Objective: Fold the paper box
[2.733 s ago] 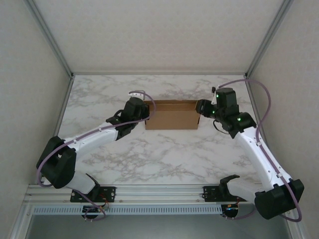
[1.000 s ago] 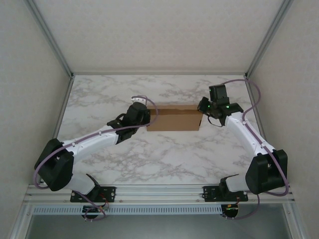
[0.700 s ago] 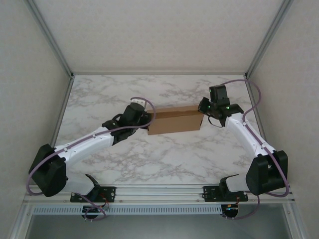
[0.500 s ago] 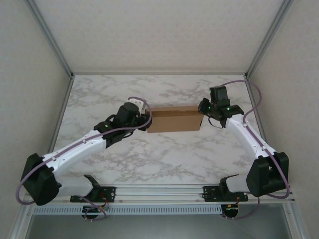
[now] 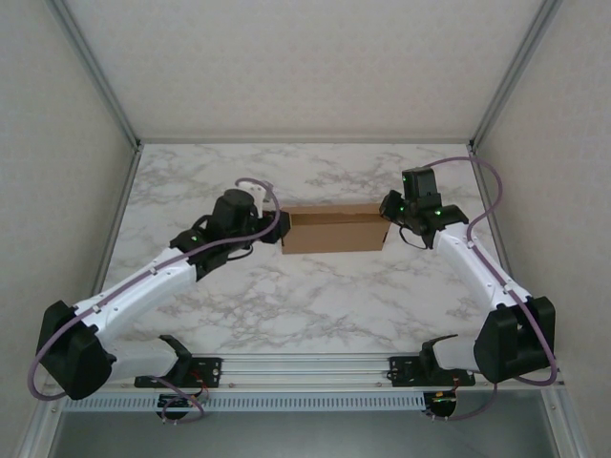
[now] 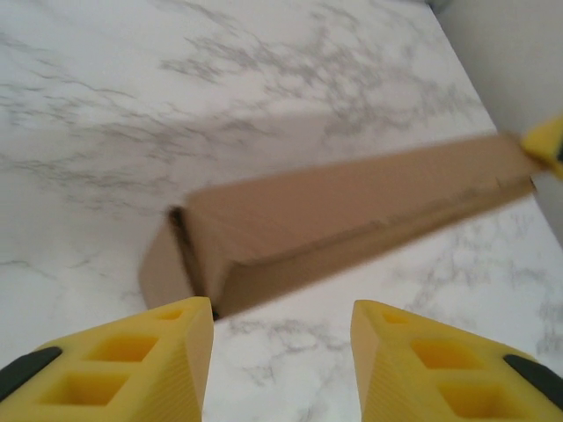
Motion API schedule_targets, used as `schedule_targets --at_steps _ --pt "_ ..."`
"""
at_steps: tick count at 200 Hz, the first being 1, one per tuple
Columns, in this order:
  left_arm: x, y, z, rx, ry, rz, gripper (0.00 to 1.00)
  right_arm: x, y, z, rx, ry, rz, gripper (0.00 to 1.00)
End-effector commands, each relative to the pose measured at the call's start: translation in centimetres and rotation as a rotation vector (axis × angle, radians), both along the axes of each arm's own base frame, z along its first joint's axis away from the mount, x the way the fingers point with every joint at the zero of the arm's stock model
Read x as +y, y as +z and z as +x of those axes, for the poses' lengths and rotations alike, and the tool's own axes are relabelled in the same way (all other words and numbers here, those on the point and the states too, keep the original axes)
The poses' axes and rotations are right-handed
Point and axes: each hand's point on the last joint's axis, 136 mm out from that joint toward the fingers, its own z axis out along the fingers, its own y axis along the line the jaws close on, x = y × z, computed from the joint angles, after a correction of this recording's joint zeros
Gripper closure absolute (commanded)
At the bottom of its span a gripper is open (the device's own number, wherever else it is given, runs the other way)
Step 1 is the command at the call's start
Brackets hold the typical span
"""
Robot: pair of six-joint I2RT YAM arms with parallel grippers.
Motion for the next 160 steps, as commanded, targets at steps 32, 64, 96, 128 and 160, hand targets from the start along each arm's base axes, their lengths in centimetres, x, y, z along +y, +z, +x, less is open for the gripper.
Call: schedule_targets --at_steps 32,64,96,128,160 --pt "-0.6 -0.5 3.3 0.044 0.100 -0.106 0.56 -0.1 -2.4 -1.8 0.094 -0.004 -0.016 0.81" --pt "0.0 -2.9 3.4 0.076 0.128 -0.089 0.56 -0.1 -2.3 -1.9 0.092 -0.008 -0.018 0.80" --pt "0.5 -5.1 2.6 0.113 0.148 -0.111 0.59 -0.1 -2.7 -2.1 0.099 -0.008 -0.017 0.80" --pt "1.1 -6.7 1.5 0.134 0.161 -0.132 0.64 0.1 -2.7 -2.5 0.105 0.009 -0.008 0.80" --pt "1.3 -7.2 1.4 0.138 0.170 -0.140 0.67 0.0 -1.6 -2.5 0.084 0.029 -0.026 0.67"
